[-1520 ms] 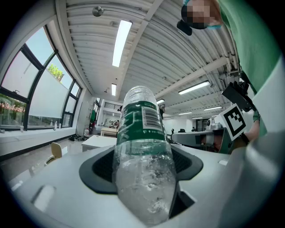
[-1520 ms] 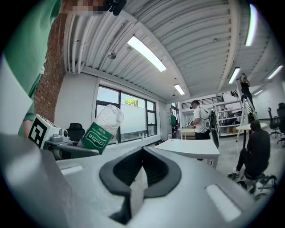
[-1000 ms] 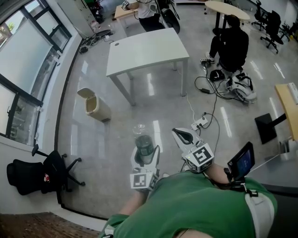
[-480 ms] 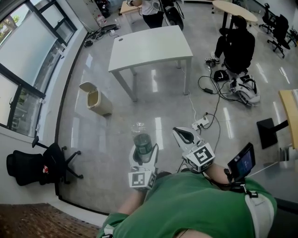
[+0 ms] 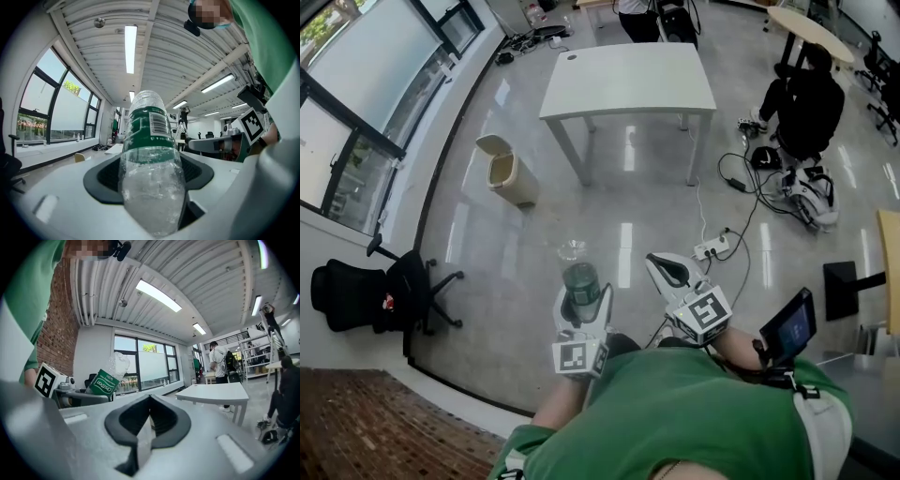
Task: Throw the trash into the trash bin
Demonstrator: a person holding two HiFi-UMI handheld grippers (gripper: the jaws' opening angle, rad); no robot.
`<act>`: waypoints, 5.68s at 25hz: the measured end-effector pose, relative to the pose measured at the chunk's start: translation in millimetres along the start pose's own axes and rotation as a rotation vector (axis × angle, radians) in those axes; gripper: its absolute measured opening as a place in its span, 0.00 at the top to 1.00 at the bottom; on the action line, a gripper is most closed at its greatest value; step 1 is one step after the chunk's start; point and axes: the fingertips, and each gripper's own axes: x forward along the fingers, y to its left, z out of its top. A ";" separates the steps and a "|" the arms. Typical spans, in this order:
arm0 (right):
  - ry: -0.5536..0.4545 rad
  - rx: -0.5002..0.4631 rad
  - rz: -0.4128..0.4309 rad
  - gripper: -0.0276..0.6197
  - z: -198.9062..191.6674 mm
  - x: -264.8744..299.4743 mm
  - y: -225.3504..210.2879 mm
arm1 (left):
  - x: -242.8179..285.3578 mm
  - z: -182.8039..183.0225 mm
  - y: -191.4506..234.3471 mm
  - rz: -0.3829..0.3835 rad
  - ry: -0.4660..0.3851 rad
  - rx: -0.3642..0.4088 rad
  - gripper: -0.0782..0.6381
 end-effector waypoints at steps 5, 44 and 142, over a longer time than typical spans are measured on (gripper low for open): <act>0.016 -0.015 0.056 0.95 7.1 32.3 18.8 | -5.8 -0.6 28.5 0.067 -0.015 -0.013 0.42; 0.060 -0.067 0.592 0.95 2.5 273.8 305.6 | -180.2 -13.7 306.7 0.559 -0.076 -0.122 0.42; 0.017 -0.027 0.310 0.95 47.1 719.8 114.8 | 196.7 36.9 647.8 0.320 -0.006 -0.032 0.42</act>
